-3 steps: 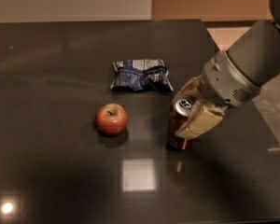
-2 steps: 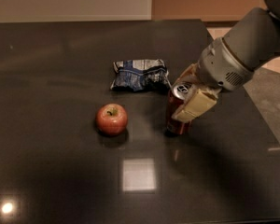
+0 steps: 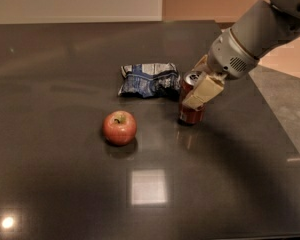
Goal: Move coke can near blue chip bag
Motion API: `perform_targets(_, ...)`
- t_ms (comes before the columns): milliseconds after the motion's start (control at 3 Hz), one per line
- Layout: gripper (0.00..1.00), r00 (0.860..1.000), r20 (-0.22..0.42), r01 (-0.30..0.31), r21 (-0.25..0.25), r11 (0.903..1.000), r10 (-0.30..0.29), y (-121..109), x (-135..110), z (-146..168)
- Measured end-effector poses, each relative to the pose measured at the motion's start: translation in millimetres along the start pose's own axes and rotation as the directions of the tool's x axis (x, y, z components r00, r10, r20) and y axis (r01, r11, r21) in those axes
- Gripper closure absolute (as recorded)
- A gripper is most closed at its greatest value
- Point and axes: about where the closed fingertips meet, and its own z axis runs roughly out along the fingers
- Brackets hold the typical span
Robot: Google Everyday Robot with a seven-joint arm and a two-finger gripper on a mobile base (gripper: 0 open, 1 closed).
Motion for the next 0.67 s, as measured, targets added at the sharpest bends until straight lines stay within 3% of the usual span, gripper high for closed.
perform_targets(333, 0.84, 0.999, -0.024, -0.022, 0.027, 0.9994, 0.022, -22, 5, 5)
perform_targets(667, 0.61, 0.998, -0.025, -0.052, 0.040, 0.9979, 0.053, -39, 10, 7)
